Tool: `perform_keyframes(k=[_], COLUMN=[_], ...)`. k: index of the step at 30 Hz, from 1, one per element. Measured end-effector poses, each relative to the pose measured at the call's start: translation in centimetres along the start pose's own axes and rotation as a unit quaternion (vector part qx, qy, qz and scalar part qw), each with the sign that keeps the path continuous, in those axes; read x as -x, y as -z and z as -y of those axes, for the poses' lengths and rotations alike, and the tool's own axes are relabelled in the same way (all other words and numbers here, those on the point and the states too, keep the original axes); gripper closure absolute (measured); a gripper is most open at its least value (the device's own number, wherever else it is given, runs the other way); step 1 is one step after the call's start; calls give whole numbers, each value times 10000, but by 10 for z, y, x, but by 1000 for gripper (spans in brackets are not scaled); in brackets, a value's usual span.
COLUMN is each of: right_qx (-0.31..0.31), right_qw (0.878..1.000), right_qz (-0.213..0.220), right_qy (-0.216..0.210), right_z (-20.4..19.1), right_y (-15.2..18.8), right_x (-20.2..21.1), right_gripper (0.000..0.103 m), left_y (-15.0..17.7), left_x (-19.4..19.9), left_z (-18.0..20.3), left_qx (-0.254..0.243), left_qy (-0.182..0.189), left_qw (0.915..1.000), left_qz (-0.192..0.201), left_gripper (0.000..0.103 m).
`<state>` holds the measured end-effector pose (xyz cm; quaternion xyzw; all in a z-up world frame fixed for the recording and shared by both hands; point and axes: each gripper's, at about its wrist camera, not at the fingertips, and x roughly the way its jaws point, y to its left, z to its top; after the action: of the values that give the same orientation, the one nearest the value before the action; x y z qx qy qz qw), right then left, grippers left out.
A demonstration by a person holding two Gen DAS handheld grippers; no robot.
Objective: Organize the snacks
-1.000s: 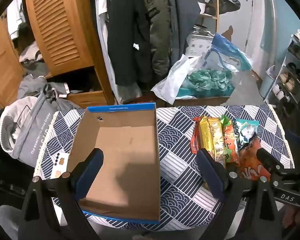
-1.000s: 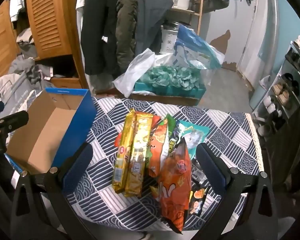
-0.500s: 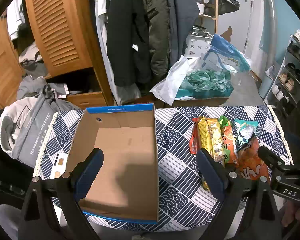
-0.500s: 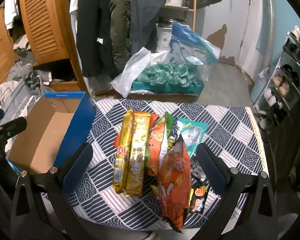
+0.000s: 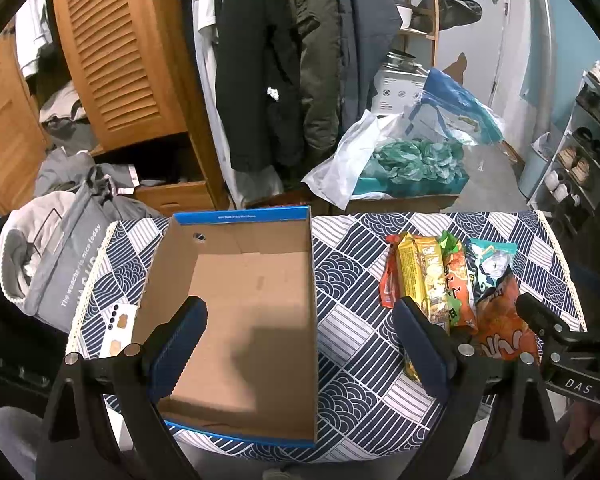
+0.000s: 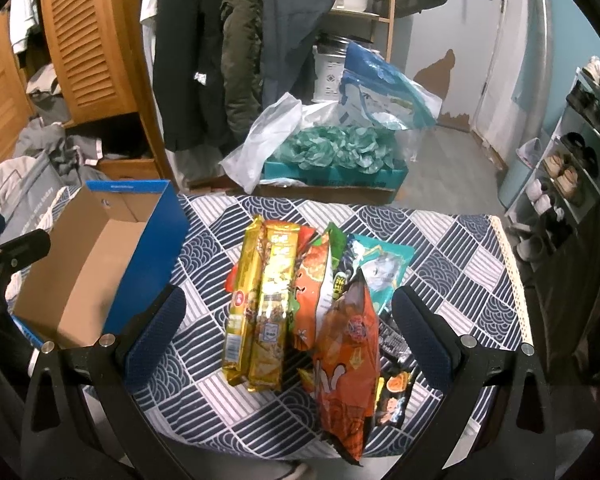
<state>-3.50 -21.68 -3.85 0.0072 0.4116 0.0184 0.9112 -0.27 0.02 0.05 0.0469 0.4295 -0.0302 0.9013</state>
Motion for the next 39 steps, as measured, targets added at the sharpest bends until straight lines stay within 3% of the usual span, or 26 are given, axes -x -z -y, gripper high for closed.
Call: perform_keyframes(k=[39], right_qx=[0], right_qw=[10000], right_qz=[-23], right_qy=[-29], right_z=[-2], right_y=[2], right_x=[-1], right_gripper=[2], left_y=[1], left_x=[-1], left_z=[-2], left_qx=[0], left_qy=[11], left_qw=[10000], left_qz=[-22], left_gripper=[8])
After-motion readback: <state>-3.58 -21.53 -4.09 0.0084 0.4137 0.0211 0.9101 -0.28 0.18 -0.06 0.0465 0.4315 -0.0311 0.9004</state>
